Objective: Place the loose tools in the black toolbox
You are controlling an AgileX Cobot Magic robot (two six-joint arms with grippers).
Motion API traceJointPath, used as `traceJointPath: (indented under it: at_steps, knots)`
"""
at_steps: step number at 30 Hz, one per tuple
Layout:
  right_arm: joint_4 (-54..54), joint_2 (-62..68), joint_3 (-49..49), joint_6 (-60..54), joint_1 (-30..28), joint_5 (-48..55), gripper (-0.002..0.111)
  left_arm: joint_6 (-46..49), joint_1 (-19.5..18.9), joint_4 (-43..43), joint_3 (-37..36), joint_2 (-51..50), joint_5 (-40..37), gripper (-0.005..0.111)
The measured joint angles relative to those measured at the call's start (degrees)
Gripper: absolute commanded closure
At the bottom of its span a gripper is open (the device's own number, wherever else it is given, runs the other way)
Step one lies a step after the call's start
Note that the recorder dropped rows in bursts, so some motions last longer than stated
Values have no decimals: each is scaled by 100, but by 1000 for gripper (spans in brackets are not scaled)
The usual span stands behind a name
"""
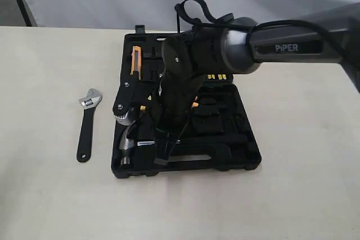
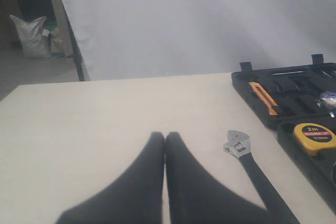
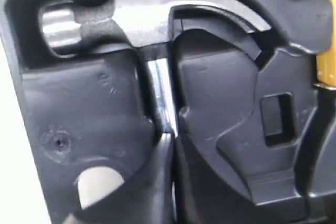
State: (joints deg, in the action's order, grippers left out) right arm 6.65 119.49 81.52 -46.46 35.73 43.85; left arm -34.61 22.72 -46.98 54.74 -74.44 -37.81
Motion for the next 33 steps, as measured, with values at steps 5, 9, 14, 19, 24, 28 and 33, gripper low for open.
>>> traceJointPath:
  at_steps: [5, 9, 14, 19, 24, 28, 33]
  knots:
    - [-11, -63, 277, 417, 0, 29, 108, 0, 0, 0, 0, 0, 0, 105]
    - [457, -223, 583, 824, 0, -5, 108, 0, 0, 0, 0, 0, 0, 105]
    - [1488, -238, 699, 1015, 38, -313, 105, 0, 0, 0, 0, 0, 0, 105]
    - [1788, -27, 699, 1464, 344, -990, 73, 0, 0, 0, 0, 0, 0, 105]
    - [1815, 369, 869, 2016, 694, -1508, 55, 0, 0, 0, 0, 0, 0, 105]
    - [1824, 759, 1230, 2328, 788, -1508, 55, 0, 0, 0, 0, 0, 0, 105]
    - [1749, 1141, 1719, 2561, 788, -1508, 55, 0, 0, 0, 0, 0, 0, 105]
